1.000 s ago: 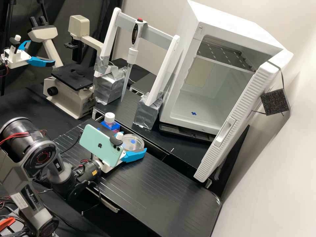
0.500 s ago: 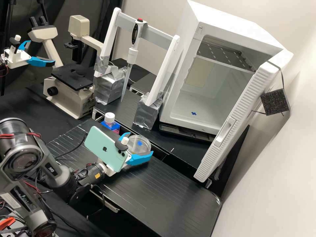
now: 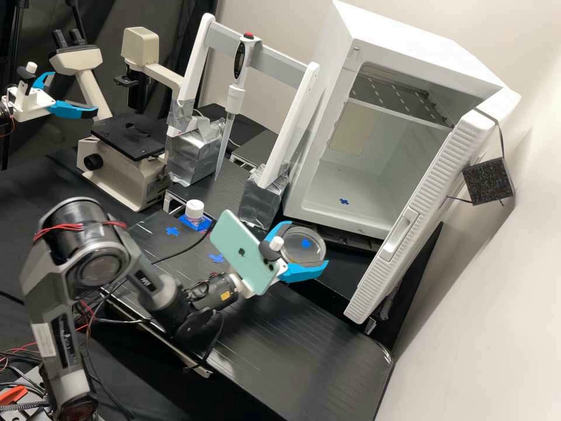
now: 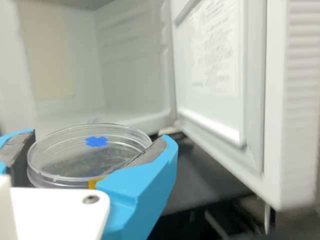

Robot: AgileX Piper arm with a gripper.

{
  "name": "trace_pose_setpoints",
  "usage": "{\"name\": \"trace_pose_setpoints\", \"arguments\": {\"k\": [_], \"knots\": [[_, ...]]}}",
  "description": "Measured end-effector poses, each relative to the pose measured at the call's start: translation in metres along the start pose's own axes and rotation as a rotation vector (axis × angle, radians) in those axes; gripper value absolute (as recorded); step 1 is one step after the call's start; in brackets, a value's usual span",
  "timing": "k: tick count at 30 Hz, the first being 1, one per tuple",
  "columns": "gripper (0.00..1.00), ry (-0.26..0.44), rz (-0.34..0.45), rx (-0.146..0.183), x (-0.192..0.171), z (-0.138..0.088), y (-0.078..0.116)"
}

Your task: Move the petri dish to the incubator

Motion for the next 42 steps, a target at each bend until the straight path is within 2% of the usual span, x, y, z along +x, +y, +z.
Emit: {"name": "trace_pose_setpoints", "arguments": {"k": [3, 10, 16, 20, 25, 34, 38, 42], "knots": [[0.00, 0.025, 0.025, 0.014, 0.035, -0.003, -0.001], [0.00, 0.032, 0.002, 0.023, 0.113, -0.002, -0.014], [0.00, 0.013, -0.010, 0.029, 0.153, 0.006, -0.019], [0.00, 0.049, -0.038, 0.056, 0.178, 0.006, -0.024], [0.00, 0.083, -0.076, 0.052, 0.197, 0.004, -0.028], [0.00, 0.095, -0.089, 0.036, 0.214, 0.003, -0.032], [0.00, 0.084, -0.109, 0.037, 0.216, 0.005, -0.040], [0.00, 0.071, -0.138, 0.023, 0.216, 0.003, -0.048]]}}
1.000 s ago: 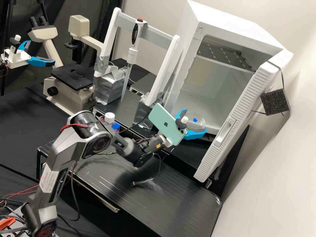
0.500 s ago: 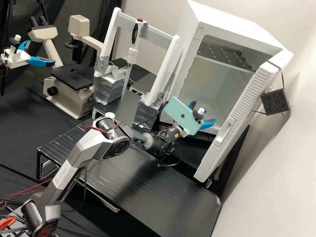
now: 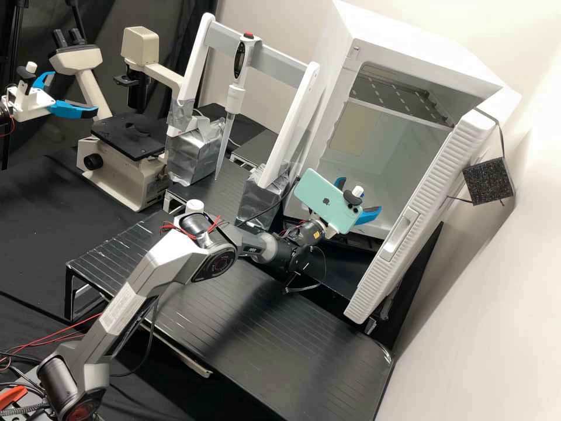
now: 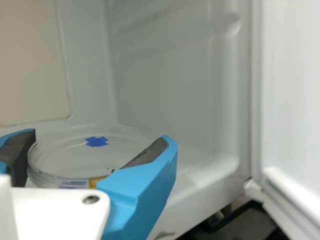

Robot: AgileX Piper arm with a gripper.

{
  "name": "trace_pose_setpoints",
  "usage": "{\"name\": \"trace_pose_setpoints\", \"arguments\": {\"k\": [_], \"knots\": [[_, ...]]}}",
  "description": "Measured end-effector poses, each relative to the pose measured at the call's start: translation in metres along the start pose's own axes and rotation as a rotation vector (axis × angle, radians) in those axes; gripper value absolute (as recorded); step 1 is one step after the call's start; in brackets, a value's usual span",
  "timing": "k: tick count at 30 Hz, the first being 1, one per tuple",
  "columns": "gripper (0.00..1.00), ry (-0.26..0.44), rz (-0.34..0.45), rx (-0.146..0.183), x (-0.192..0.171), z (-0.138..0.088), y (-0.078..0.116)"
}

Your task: Move the petri dish to the incubator

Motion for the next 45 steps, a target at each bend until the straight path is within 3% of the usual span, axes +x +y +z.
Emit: {"name": "trace_pose_setpoints", "arguments": {"k": [10, 16, 17, 25, 45], "knots": [[0.00, 0.005, -0.019, -0.061, 0.000, -0.004, -0.007], [0.00, -0.009, -0.028, -0.074, 0.000, -0.002, -0.009], [1.00, -0.010, -0.028, -0.074, 0.000, -0.002, -0.009], [1.00, -0.020, -0.034, -0.105, 0.000, -0.001, -0.009], [1.00, -0.016, -0.070, -0.088, -0.018, 0.000, -0.007]]}}
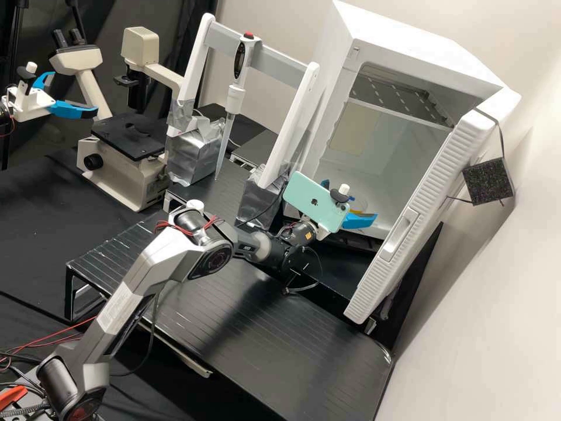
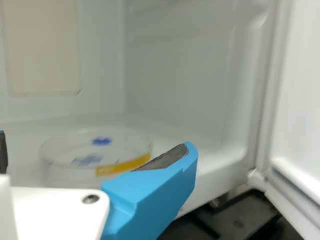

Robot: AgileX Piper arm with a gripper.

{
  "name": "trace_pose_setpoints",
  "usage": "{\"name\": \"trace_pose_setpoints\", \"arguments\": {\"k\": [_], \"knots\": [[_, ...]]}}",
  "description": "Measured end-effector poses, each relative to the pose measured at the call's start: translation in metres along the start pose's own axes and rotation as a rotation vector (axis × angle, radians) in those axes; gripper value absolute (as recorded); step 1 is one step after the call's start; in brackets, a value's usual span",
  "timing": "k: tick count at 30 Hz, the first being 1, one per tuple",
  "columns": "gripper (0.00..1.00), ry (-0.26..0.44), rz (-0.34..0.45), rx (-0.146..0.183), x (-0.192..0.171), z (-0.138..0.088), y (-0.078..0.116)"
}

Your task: Move the petri dish to the incubator

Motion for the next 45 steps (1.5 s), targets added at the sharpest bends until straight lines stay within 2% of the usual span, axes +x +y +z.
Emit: {"name": "trace_pose_setpoints", "arguments": {"k": [7, 11, 15, 22, 24, 26, 29, 34, 41, 45], "knots": [[1.00, 0.027, -0.048, 0.038, -0.024, 0.005, 0.009], [1.00, 0.051, -0.045, 0.060, -0.040, 0.011, 0.016], [1.00, 0.068, -0.028, 0.095, -0.057, 0.019, 0.023], [1.00, 0.105, 0.045, 0.128, -0.104, 0.030, 0.038], [1.00, 0.098, 0.061, 0.137, -0.119, 0.033, 0.041], [1.00, 0.062, 0.064, 0.147, -0.138, 0.035, 0.041], [1.00, 0.011, 0.080, 0.153, -0.170, 0.031, 0.045], [1.00, -0.043, 0.081, 0.168, -0.222, 0.014, 0.037], [1.00, -0.065, 0.125, 0.182, -0.291, -0.017, 0.017], [1.00, -0.043, 0.147, 0.225, -0.317, -0.030, 0.006]]}}
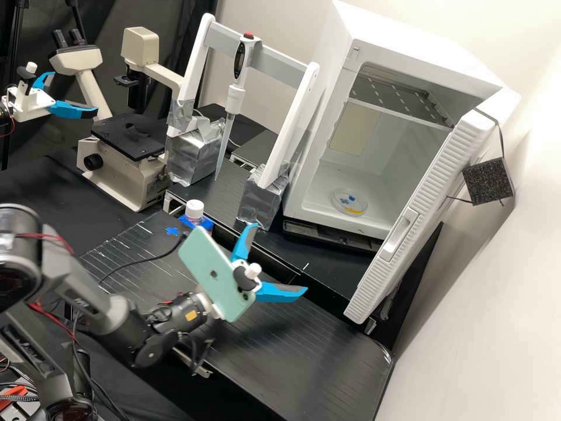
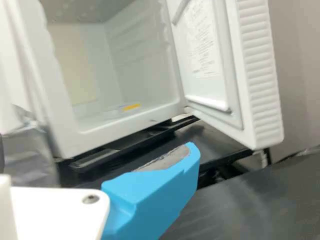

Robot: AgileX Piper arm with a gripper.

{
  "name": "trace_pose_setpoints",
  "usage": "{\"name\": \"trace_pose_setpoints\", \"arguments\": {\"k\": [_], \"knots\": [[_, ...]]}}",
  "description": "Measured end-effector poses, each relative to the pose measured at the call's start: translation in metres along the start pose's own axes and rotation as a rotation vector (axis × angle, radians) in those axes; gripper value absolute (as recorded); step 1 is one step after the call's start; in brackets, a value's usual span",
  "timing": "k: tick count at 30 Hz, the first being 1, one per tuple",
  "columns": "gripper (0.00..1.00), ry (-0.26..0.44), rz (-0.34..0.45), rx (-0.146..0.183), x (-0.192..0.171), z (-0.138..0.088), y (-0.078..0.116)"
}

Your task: Move the petri dish to the incubator

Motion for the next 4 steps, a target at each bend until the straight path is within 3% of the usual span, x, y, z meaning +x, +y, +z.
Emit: {"name": "trace_pose_setpoints", "arguments": {"k": [4], "knots": [[1.00, 0.053, -0.015, 0.016, -0.0161, -0.0099, -0.0086]]}}
